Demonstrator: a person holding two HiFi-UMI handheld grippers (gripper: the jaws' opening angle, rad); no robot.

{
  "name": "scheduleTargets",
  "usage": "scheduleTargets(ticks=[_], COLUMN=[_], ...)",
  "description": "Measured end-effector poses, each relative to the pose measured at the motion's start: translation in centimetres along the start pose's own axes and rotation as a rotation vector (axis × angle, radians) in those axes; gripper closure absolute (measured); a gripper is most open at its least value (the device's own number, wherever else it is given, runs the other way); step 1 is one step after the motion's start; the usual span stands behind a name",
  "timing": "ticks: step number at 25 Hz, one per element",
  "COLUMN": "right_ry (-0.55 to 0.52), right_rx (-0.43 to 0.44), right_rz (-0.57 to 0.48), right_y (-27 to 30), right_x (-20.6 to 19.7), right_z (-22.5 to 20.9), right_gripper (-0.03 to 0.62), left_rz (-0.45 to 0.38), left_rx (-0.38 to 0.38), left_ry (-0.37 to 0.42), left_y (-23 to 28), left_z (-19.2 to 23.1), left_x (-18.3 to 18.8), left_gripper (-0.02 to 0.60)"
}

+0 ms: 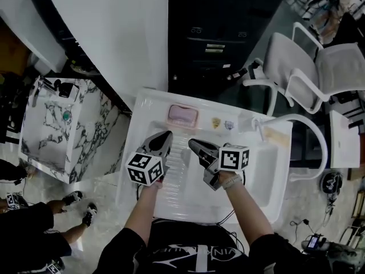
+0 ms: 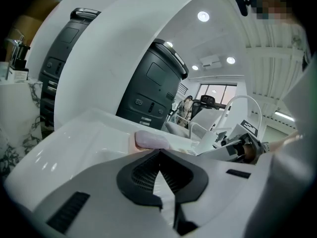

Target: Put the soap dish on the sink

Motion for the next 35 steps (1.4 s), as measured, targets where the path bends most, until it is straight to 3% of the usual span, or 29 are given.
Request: scheduleTargets(ticks=[7,14,27,35], right_ry=[-0.210,-0.493,-0.577,-0.584], right_rx=[-0.125,-0.319,-0.382,-0.369], right_rz=[-0.074,-0.149,-0.309,-0.311], right_y=[-2.1,-4.9,-9.6,-10.7], right_x=[0.2,0.5,0.4,-1.1], right_z=[1.9,3.5,5.9,7.1], right_gripper=[0.559,0.560,0.560,0.561], left_rz=[-0.032,-0.085,-0.202,-0.234], left_rx=[0.017,0.026,0.095,0.152], left_ry=[0.043,0.110,0.231,0.226], left_y=[-2.4,-4.8,-10.4,-13.5], left_z=[-0.2,-1.1,-2.8,-3.4], left_x=[1.4,2.8,4.7,3.6], left_gripper=[0.566,0.566,0.566,0.566])
Point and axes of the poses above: the fingertips, and each gripper's own axes: y forward along the fingers, z to its left, x out of its top, the point moved 3 cm from there along -y, backward along the fingers, and after that the axes turned 7 degrees about z, right-handed, at the moved point
